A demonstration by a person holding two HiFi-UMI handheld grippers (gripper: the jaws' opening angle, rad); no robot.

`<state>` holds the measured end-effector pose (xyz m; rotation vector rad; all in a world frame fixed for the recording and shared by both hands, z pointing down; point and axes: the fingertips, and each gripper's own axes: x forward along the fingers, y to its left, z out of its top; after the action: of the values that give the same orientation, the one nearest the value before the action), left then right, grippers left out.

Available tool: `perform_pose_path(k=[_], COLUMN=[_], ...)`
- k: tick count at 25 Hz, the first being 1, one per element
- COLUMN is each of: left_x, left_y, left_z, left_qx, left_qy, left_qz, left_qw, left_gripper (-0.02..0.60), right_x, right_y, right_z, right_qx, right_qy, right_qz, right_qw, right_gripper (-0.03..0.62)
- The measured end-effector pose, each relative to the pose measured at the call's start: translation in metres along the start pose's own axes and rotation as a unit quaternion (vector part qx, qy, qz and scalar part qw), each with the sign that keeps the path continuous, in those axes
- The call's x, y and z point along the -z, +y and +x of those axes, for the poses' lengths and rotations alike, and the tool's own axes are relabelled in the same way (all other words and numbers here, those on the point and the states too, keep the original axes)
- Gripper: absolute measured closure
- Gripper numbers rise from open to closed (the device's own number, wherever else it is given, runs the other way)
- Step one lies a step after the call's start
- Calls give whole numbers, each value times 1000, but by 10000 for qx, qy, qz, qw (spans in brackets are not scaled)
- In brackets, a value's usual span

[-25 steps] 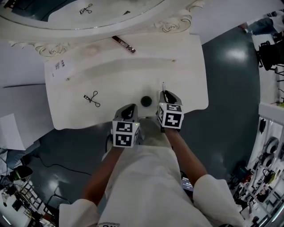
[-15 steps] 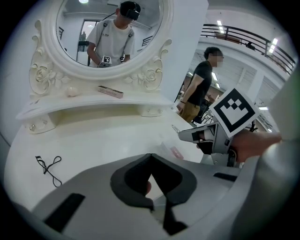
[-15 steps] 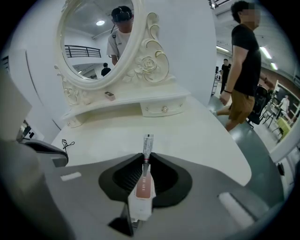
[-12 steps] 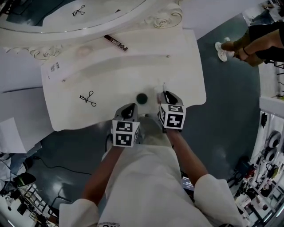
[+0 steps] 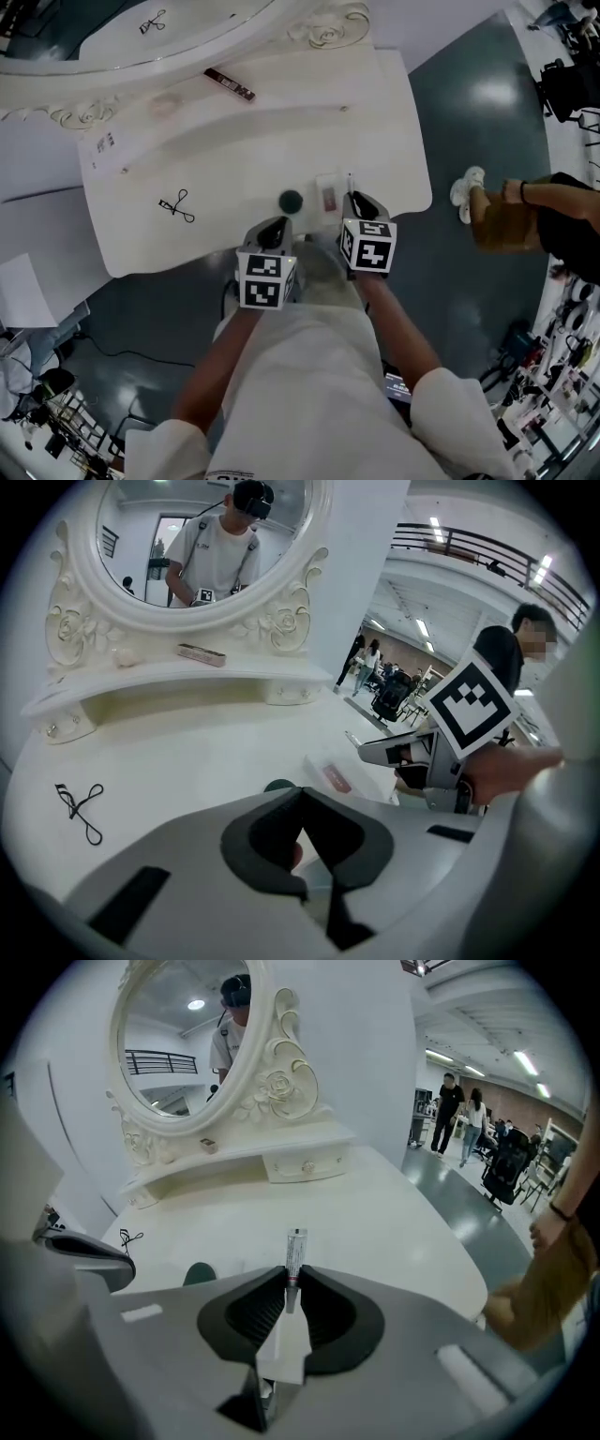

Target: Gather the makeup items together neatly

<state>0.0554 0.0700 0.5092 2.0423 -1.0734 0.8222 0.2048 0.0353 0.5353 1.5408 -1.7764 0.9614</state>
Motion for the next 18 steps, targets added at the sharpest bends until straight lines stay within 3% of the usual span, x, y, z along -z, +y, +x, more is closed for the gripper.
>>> perform_pose_path(k=[18], left_x=[1], left_y=[-22], left_z=[17], left_qx=[170], left_qy=[185], left_qz=[251], left_qw=[9994], left_gripper=[572], right_x=[31], right_y=[-32], right_z=[8], right_qx=[97], right_qy=[256], right_qz=[31], right_qw=[9996], right_gripper=[540])
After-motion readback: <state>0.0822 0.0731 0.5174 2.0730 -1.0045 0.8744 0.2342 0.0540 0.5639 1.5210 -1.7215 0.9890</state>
